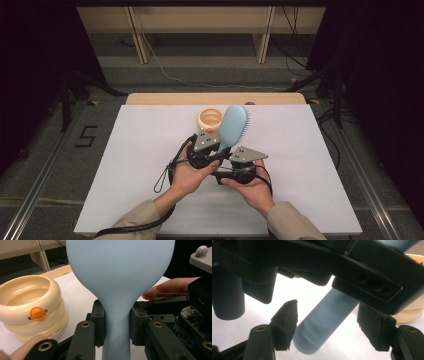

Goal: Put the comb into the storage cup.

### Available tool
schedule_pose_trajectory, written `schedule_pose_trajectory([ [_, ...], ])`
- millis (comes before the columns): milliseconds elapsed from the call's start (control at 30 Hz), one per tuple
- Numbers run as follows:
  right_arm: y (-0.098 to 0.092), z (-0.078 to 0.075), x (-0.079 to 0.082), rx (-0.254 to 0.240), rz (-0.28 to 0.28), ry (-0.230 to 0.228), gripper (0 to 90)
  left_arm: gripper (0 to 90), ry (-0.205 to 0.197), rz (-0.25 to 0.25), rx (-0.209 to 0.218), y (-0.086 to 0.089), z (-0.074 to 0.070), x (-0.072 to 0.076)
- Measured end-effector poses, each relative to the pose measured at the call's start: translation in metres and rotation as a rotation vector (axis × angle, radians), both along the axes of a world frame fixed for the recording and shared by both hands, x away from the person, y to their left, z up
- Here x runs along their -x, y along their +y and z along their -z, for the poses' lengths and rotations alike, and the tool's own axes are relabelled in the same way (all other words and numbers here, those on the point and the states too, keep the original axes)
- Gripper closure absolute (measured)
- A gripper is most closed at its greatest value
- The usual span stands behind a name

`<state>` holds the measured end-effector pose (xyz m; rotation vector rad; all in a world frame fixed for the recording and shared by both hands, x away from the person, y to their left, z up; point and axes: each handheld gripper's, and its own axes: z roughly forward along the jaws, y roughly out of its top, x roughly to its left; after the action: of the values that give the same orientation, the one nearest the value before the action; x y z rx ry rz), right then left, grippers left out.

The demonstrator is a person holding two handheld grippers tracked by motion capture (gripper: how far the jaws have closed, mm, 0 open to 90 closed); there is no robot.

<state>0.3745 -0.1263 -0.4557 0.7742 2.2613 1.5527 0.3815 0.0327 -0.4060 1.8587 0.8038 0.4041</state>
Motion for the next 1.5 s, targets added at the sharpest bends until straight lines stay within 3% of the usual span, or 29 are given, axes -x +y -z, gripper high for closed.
schedule_pose_trajectory([
  [667,-0.002,0.0,0.001,-0.019,-0.005,0.006,52.7,69.7,0.008,0.0,0.001,-0.002,0.003,0.0],
  [933,-0.004,0.0,0.0,-0.034,0.001,0.036,57.6,69.7,0.006,0.001,0.005,-0.002,0.003,0.001],
  [1267,-0.01,0.0,-0.003,-0.103,0.046,0.108,65.3,69.6,-0.015,0.007,-0.012,-0.005,0.003,0.003],
  [1500,-0.012,-0.001,-0.003,-0.104,0.068,0.126,67.1,69.4,-0.016,0.013,-0.017,-0.006,0.002,0.004],
])
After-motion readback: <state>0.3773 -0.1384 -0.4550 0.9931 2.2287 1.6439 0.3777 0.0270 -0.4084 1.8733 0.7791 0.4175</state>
